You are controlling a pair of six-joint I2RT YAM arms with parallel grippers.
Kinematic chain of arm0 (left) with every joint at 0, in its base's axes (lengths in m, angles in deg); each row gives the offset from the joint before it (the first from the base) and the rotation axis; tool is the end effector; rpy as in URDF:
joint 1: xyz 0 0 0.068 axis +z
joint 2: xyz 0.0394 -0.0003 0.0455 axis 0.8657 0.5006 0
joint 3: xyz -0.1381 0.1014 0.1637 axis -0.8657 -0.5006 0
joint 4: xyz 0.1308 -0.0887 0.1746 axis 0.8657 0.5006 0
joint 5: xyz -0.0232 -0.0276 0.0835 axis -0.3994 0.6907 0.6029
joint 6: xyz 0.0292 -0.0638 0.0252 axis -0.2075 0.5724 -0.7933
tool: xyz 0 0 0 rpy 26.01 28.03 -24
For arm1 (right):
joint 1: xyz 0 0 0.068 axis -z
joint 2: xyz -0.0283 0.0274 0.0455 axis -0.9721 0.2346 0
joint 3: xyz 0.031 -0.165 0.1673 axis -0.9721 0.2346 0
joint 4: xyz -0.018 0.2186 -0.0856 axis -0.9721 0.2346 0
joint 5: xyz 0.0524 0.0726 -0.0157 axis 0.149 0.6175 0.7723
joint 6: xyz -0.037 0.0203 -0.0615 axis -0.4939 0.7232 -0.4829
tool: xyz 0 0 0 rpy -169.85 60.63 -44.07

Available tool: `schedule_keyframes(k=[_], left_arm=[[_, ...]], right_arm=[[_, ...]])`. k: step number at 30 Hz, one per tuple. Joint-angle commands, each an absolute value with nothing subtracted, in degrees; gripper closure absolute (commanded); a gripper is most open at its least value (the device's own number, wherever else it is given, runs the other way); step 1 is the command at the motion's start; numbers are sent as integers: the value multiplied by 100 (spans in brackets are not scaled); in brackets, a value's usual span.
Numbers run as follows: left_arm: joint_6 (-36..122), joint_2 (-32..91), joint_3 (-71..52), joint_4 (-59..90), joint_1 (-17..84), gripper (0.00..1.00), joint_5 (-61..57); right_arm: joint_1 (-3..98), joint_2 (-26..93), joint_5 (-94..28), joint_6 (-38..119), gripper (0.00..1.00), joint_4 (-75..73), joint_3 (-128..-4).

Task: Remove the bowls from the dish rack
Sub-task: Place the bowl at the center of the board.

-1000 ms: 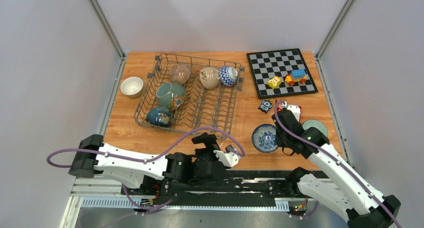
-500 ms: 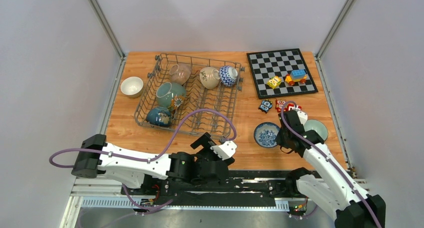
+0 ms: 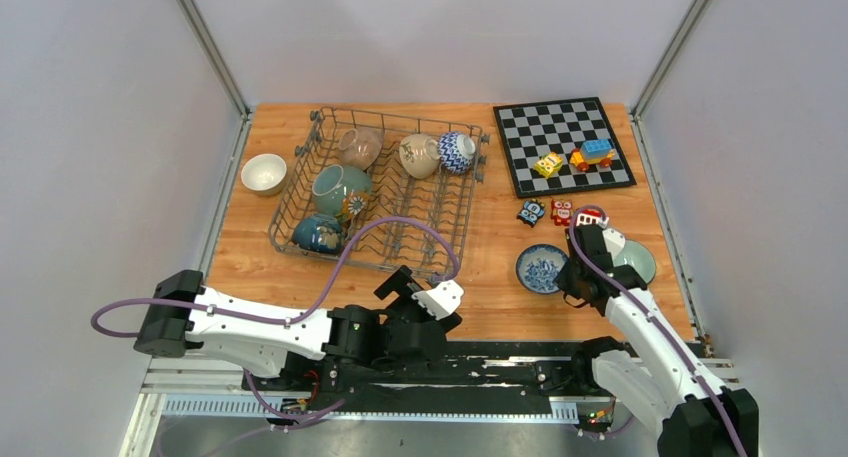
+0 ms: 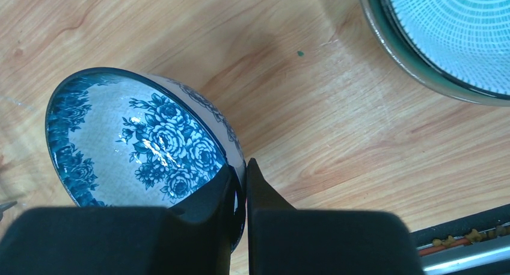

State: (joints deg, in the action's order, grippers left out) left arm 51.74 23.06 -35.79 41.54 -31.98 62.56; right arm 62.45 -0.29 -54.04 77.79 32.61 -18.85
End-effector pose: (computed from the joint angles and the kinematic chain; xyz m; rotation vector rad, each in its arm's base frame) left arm 0.0442 -0.2378 0.2141 0.8103 1.8184 -0.0472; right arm 0.1707 0.0274 0.1599 0.7324 2.3525 0.1450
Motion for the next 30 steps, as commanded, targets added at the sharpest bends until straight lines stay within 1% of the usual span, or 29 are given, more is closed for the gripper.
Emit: schedule_keyframes(k=[1, 8, 11, 18, 24, 27, 30], left_arm=[[5265, 2323, -3617, 3899, -3157, 0, 6353], [5281, 2404, -3594, 3933, -3153, 0, 6355], [5264, 2426, -3596, 3913, -3154, 0, 6337], [5256, 2533, -3552, 3917, -3149, 0, 6309], [5263, 2534, -3539, 3938, -3155, 0, 6305], [5264, 2515, -3535, 3965, -3158, 0, 6324], [5093, 2492, -3441, 4063, -3158, 0, 6376]], right_arm=[[6524, 44, -5416, 7931, 96, 2961, -1710], [6716, 41, -5335, 7966, 96, 2912, -1510], [6737, 7, -5288, 7942, 88, 2913, -1489], [6746, -63, -5149, 7787, 65, 2944, -1534], [6745, -195, -5019, 7706, 50, 3032, -1587], [6742, -287, -4874, 7498, 44, 3259, -1852], [6751, -401, -4698, 7168, 38, 3763, -2422]])
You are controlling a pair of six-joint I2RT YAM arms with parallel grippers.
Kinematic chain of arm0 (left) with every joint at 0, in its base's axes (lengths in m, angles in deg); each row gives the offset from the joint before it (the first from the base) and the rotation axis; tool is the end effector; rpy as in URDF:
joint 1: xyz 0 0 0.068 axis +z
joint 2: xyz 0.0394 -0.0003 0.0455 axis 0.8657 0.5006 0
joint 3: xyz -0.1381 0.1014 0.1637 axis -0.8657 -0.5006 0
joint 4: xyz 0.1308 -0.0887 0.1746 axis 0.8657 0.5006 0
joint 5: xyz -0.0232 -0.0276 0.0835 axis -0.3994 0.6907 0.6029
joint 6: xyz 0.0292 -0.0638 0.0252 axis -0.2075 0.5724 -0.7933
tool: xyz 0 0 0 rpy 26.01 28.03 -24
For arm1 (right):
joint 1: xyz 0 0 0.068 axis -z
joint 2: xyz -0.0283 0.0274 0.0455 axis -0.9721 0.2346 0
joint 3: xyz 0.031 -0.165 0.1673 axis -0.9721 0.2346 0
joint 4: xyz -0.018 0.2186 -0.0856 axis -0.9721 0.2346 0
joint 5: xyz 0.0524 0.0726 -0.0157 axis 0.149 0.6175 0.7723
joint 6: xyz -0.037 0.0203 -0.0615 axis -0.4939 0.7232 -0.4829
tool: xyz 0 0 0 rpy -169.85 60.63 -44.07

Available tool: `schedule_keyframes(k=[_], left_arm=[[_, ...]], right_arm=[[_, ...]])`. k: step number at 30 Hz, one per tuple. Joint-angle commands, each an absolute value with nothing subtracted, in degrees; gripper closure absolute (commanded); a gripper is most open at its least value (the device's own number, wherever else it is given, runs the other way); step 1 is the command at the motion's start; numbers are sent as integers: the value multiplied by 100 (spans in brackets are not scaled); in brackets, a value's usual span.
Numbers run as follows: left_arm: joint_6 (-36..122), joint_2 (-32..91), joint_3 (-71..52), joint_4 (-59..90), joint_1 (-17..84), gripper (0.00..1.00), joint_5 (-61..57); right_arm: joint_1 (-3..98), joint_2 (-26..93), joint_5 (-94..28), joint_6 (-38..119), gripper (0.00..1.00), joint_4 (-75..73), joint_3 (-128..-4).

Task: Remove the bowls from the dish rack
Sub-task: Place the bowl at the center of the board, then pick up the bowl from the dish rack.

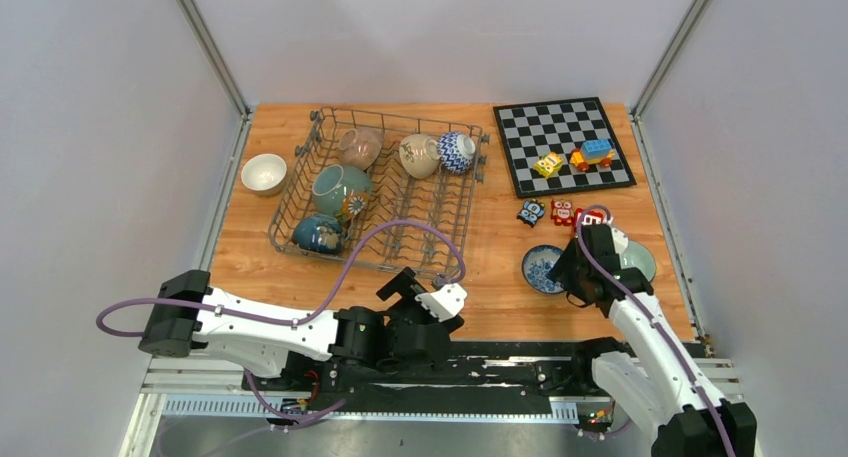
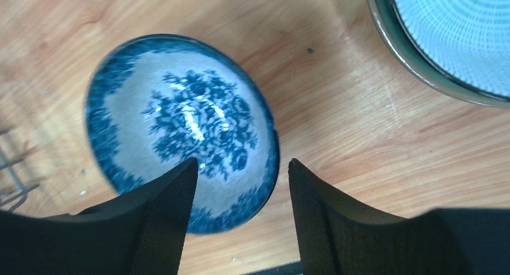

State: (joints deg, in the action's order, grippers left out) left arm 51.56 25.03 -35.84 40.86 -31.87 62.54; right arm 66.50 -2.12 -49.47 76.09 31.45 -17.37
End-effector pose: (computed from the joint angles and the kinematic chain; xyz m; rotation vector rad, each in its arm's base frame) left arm 0.0445 -0.2419 0.2072 0.8280 1.8208 -0.0227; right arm 0.1696 0.0198 0.1577 0.7516 2.3465 0.2065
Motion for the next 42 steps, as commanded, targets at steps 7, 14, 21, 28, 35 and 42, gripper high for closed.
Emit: schedule_keyframes(k=[7, 14, 21, 28, 35, 42], left_arm=[[3880, 2289, -2798, 4121, -3097, 0, 6960], [3589, 1600, -2279, 3774, -1909, 0, 5198], [4339, 1674, -1714, 3777, 38, 0, 2723], [5814, 2204, -1644, 2881, 1902, 0, 215], [7308, 2981, -1773, 1809, 3255, 0, -958], [7073, 3135, -1770, 2527, 3614, 2, -334]], right_arm=[[6721, -803, -4202, 6418, 35, 4300, -4009], [5872, -405, -3522, 5959, 41, 4118, -5035], [4257, 598, -3980, 5905, 42, 3044, -5206], [3984, 1812, -4317, 6111, 40, 1697, -5115], [4239, 2500, -3702, 6454, 39, 624, -5206], [4324, 2999, -2516, 6368, 38, 275, -5460]])
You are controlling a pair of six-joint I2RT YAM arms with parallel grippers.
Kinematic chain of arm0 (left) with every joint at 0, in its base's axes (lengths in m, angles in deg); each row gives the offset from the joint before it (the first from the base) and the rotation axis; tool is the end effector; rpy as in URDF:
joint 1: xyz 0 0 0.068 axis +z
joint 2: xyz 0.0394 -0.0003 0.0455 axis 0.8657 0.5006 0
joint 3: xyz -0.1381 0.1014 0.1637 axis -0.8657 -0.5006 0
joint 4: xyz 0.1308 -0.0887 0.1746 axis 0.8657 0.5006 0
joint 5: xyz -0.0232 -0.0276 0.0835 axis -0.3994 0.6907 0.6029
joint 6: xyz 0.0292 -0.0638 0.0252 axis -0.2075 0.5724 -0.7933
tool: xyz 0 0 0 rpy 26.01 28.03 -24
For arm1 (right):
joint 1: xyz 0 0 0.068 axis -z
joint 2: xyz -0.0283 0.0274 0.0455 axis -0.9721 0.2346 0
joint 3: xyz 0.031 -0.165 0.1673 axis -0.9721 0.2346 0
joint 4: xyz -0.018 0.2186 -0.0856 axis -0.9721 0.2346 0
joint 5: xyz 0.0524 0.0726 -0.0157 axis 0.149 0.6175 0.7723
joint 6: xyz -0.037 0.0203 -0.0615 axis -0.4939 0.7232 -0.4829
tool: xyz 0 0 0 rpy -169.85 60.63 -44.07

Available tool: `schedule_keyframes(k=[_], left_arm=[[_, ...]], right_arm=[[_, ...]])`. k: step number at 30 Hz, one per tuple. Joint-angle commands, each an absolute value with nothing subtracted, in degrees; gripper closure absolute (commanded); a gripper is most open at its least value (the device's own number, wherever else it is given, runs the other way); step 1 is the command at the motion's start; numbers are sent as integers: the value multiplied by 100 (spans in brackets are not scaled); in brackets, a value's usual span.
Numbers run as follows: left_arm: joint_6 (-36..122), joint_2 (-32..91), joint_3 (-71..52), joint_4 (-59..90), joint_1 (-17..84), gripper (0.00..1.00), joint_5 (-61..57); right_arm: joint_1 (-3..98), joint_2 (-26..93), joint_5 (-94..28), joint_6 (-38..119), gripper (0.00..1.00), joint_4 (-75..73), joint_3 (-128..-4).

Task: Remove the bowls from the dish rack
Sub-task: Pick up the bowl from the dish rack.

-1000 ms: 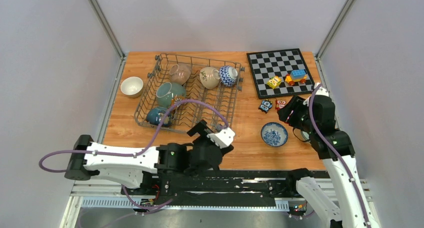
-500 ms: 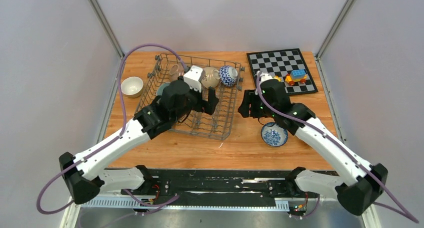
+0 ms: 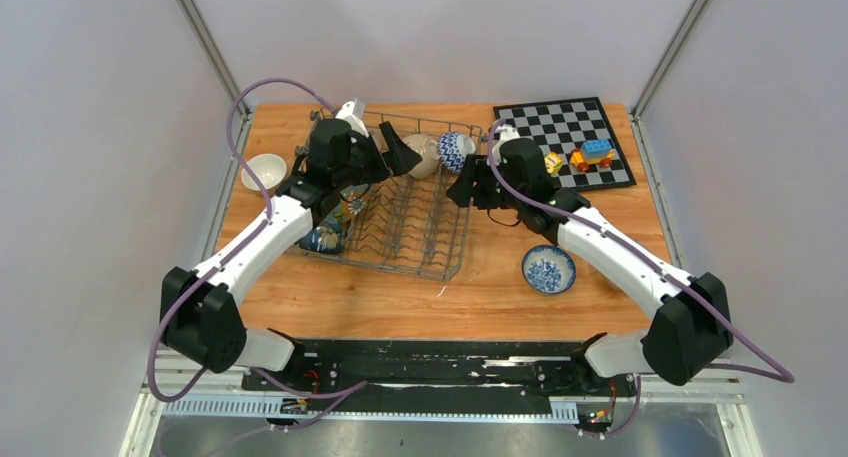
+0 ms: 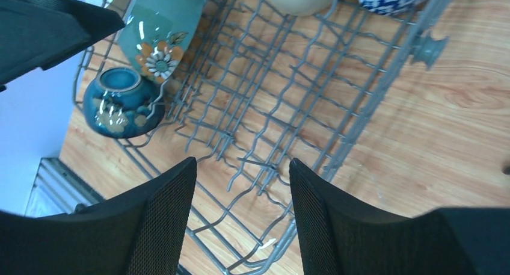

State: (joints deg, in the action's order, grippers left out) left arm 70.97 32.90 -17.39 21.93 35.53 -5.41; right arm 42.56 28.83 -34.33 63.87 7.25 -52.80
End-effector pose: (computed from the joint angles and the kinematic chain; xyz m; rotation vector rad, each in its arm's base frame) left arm 0.2954 -0.1478 0.2936 -0.1215 2.0126 -0.9283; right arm 0.2597 0.1825 0.2877 -0.1419 2.0561 0.8203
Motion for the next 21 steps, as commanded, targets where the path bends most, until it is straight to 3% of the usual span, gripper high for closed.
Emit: schedule_keyframes(k=[1, 10, 16, 21], left_arm=[[6967, 3014, -1867, 2701, 3614, 1, -107], [6413, 2106, -2633, 3446, 3649, 0, 923], [6597, 1922, -3069, 3064, 3649, 0, 415], [7089, 2546, -2921, 2103, 3628, 1, -459]], right_arm=[[4318, 3090, -2331, 6359, 38, 237, -5439], [4324, 3604, -2142, 6729, 40, 133, -5059], [4463, 3199, -3031, 6741, 40, 411, -4576], [5006, 3017, -3174, 7017, 40, 310, -4372]])
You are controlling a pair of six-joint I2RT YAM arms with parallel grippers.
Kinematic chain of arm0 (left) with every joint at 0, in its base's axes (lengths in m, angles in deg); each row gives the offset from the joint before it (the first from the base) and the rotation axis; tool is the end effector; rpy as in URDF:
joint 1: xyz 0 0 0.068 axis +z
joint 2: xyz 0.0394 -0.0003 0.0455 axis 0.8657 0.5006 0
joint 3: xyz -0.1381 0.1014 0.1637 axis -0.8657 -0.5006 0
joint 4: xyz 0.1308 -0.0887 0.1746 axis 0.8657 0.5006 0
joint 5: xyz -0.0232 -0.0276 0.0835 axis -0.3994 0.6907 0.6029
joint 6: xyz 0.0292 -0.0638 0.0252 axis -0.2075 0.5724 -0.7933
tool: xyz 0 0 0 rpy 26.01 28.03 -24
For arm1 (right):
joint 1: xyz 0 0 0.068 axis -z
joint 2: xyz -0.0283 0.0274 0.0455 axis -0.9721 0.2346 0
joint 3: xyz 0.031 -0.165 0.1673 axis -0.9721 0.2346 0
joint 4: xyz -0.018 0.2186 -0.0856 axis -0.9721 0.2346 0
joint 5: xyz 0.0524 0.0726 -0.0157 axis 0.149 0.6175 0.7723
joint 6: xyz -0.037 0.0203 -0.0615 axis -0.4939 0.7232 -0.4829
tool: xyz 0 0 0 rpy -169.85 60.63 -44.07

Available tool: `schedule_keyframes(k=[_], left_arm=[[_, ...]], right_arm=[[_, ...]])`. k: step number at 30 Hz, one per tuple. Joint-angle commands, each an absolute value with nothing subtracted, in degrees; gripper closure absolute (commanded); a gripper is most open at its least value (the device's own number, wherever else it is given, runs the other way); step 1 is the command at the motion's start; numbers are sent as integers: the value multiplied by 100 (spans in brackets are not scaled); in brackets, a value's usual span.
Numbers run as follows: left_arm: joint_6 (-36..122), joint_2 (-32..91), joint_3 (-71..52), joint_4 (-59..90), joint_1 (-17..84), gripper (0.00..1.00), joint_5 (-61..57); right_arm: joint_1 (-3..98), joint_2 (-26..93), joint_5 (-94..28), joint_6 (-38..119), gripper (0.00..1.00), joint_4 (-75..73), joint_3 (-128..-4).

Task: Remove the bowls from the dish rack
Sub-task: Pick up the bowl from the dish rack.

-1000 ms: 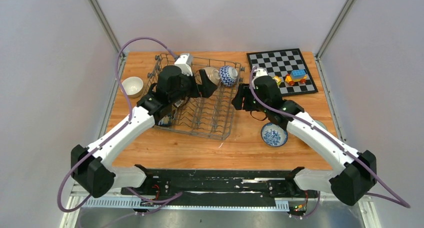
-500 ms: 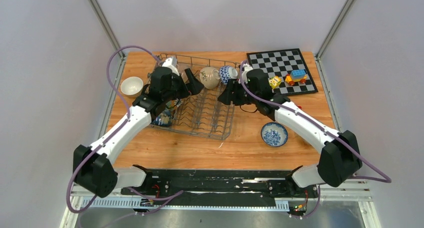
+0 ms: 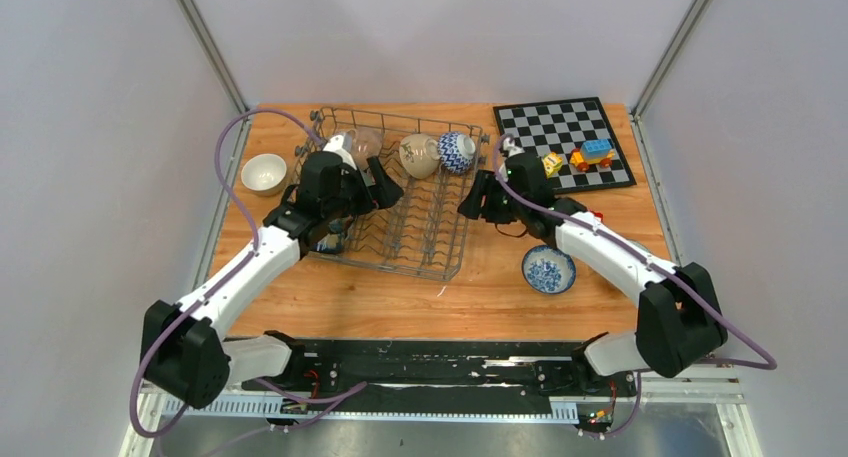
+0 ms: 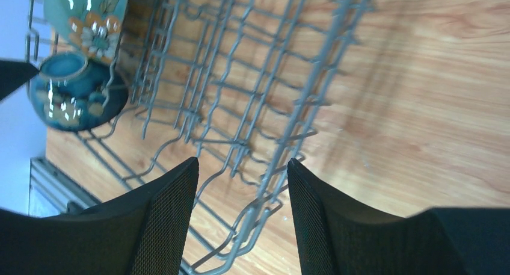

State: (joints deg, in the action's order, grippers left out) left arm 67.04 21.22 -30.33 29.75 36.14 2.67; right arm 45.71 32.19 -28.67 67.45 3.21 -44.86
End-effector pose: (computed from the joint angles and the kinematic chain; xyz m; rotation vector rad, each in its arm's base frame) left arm 0.2531 -0.1157 0.2552 -0.1815 2.1327 -0.6891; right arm 0.2674 0.1739 0.2313 -0.0753 2.2089 0.8726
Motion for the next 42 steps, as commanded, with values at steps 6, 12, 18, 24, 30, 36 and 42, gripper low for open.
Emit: schedule_keyframes(k=[6, 12, 18, 24, 30, 36, 42], left_arm=[[7438, 3726, -2005, 1538, 3409, 1, -625], [7384, 4696, -1051, 1977, 3445, 1, -22], [7409, 5247, -606, 2134, 3866, 5, 75], [7284, 5907, -45, 2366, 4021, 12, -223], [7530, 6257, -13, 2049, 4120, 16, -325], [7598, 6525, 142, 1948, 4158, 19, -369], [7688, 6653, 23, 1707, 4251, 19, -378]], right_arm=[[5594, 3522, -3125, 7234, 41, -74, -4985], [5604, 4436, -2973, 7251, 41, -70, -5989], [5574, 5339, -2498, 7207, 44, -108, -6791], [5498, 6163, -2199, 7330, 49, -53, -7624], [5447, 6652, -2030, 7505, 50, -14, -8201], [5446, 6940, -1931, 7729, 52, -14, -8508], [5412, 7232, -1861, 7873, 53, 59, -8816]])
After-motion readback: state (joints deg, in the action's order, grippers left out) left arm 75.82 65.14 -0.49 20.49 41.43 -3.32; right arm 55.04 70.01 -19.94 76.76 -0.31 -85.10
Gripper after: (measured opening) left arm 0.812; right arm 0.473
